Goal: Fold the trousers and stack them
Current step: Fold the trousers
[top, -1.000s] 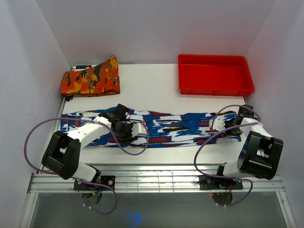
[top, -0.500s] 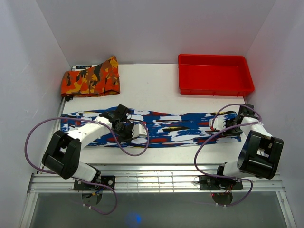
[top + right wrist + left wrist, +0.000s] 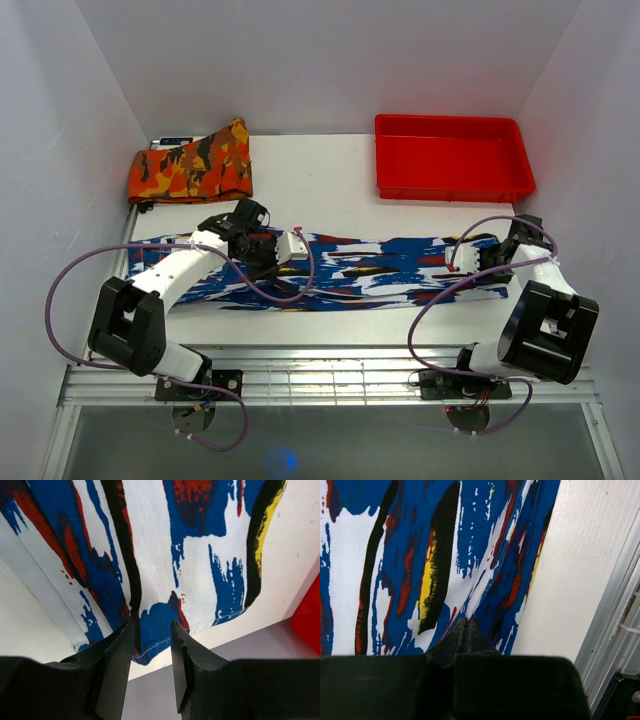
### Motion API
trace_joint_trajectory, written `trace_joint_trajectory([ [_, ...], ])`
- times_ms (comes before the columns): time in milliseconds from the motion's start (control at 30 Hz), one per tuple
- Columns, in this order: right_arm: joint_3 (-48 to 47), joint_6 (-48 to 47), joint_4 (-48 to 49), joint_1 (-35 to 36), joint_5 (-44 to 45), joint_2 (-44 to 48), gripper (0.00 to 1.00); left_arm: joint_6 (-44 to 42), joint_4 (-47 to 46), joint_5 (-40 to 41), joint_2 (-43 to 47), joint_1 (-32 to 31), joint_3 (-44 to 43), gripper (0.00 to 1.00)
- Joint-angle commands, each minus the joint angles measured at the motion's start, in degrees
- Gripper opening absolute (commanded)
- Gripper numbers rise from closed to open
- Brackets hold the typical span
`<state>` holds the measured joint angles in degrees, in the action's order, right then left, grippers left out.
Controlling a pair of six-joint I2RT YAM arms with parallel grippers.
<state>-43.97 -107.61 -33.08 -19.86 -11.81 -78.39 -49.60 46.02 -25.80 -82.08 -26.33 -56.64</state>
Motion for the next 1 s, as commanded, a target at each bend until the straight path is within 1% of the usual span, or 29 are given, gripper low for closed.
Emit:
trace_joint_trajectory([
  [0,1.4,-1.8,2.7,-0.3,-0.8,-0.3,0.41,1.0,0.1,-4.3,0.0,0.9,-2.4,0.0],
  [67,1.4,-1.7,4.3,-0.3,-0.4,-1.2,0.41,0.7,0.5,-4.8,-0.9,1.9,-2.8,0.0],
  [367,1.5,-4.6,4.2,-1.3,1.0,-2.0,0.4,0.6,1.8,-6.5,-3.4,4.3,-5.6,0.0],
  [633,0.8,-8.7,0.4,-5.0,0.0,-0.4,0.39,-0.1,1.9,-5.9,-4.4,4.8,-6.1,0.0],
  [733,0.8,-9.8,-1.0,-5.4,-0.2,0.3,0.39,-0.1,2.0,-5.8,-5.0,4.9,-6.6,0.0],
  [967,1.4,-11.4,-0.8,-5.5,0.4,-0.2,0.39,-0.3,2.1,-5.8,-5.8,5.8,-7.7,0.0],
])
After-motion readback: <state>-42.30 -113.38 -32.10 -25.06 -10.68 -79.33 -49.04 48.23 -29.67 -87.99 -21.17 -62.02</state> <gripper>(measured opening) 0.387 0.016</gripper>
